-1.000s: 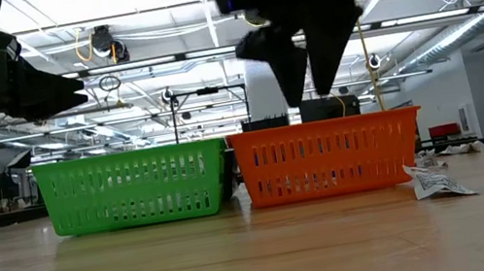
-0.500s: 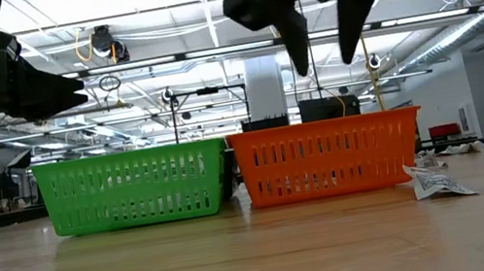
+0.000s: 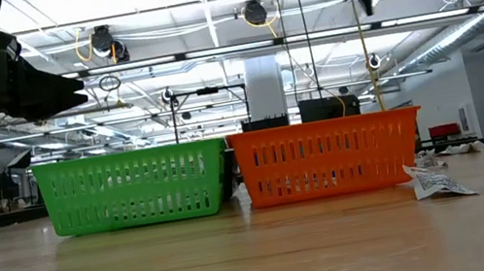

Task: Pick & Place First Aid Supplies
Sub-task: Put the ointment pack into the orange bin

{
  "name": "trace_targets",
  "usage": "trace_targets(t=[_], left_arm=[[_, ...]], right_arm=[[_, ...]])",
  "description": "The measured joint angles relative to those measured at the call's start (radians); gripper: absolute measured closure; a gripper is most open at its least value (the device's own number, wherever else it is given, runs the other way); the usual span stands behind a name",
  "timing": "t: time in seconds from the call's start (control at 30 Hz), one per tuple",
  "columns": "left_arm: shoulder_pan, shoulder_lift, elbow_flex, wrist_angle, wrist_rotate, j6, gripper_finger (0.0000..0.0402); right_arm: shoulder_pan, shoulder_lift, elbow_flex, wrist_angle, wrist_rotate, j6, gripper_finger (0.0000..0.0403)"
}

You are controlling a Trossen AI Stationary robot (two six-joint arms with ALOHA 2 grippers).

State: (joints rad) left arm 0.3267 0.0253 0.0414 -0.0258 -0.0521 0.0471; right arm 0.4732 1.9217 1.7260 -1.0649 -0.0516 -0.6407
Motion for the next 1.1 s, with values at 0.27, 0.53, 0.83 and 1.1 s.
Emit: trace_targets(t=[0.27, 0.53, 0.83, 1.1], left_arm=[[0.000, 0.000, 0.000, 0.000, 0.000, 0.000, 0.0036], [0.000, 0.000, 0.000, 0.000, 0.000, 0.000, 0.0036], [0.000, 0.000, 0.000, 0.000, 0.000, 0.000, 0.0037], [0.000, 0.000, 0.000, 0.000, 0.000, 0.000, 0.0036]], right_arm=[[0.005, 0.044, -0.067, 0.062, 0.055, -0.016, 0.0227], [0.000, 0.062, -0.180, 0.156, 0.053, -0.050, 0.0227], [-0.002, 0.062, -0.287, 0.287, 0.055, -0.092, 0.0228], [-0.027, 0.061, -0.328, 0.323, 0.055, -0.087, 0.0240]])
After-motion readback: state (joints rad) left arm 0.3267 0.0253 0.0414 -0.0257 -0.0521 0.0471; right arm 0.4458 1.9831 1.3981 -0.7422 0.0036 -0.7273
